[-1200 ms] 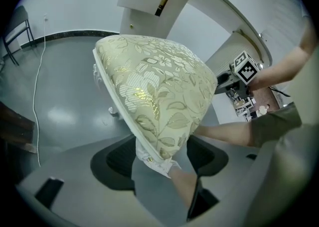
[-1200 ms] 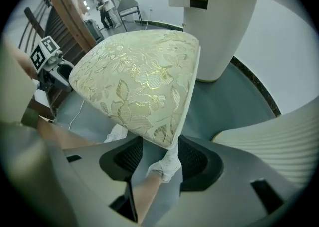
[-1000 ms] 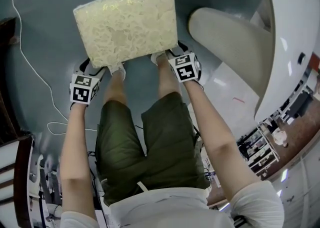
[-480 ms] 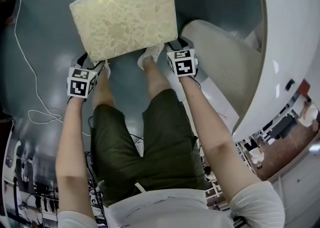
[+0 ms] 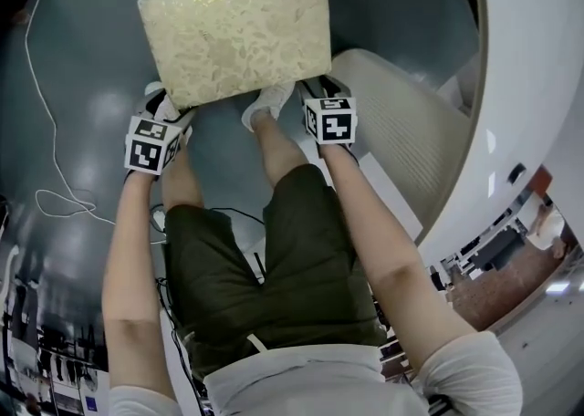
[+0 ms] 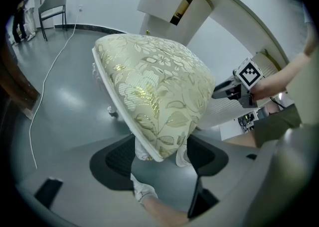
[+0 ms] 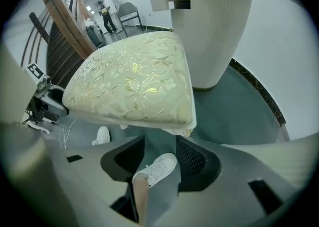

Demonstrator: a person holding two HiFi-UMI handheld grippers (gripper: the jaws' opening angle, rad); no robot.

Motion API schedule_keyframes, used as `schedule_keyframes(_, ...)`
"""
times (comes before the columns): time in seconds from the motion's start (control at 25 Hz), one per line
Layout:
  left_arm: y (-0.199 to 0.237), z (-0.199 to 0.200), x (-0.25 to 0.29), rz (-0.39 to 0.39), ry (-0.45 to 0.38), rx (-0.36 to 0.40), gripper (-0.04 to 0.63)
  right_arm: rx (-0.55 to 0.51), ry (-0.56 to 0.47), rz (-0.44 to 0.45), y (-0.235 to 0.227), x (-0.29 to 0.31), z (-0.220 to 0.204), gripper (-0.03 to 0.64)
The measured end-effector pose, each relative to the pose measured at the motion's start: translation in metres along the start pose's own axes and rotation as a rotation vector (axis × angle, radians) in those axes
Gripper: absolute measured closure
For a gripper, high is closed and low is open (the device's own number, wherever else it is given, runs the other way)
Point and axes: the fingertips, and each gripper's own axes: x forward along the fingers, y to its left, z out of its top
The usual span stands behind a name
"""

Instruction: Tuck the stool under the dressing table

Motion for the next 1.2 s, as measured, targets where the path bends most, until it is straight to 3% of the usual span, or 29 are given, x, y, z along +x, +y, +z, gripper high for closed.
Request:
schedule_keyframes(0.24, 0.006, -0.004, -0.001, -0.049, 0.043, 0.099, 0.275, 0.032, 0.015, 0.054, 0.048, 0.008, -0.015, 0.407)
schedule_keyframes(0.44, 0.035, -0.016, -0.013, -0.090, 0.115, 0.263, 0.276, 0.070, 0.028, 0.102, 0.109, 0.013, -0.022, 0.407)
schedule_keyframes(0.56, 0.065, -0.012, -0.022, -0.096, 0.119, 0.282, 0.282, 0.108, 0.027, 0.137, 0.151, 0.016, -0.023, 0.407)
schedule_keyframes(0.68, 0.094, 0.003, -0.033, -0.100, 0.114, 0.298, 0.291, 0.146, 0.013, 0.173, 0.192, 0.018, -0.016, 0.405)
schedule_keyframes(0.88, 0.139, 0.037, -0.036, -0.075, 0.119, 0.406, 0.296, 0.254, -0.001, 0.224, 0.256, 0.030, -0.009, 0.405)
schedule_keyframes(1.2, 0.165, 0.097, -0.025, -0.047, 0.101, 0.546, 0.298, 0.338, -0.037, 0.276, 0.318, 0.049, -0.001, 0.402)
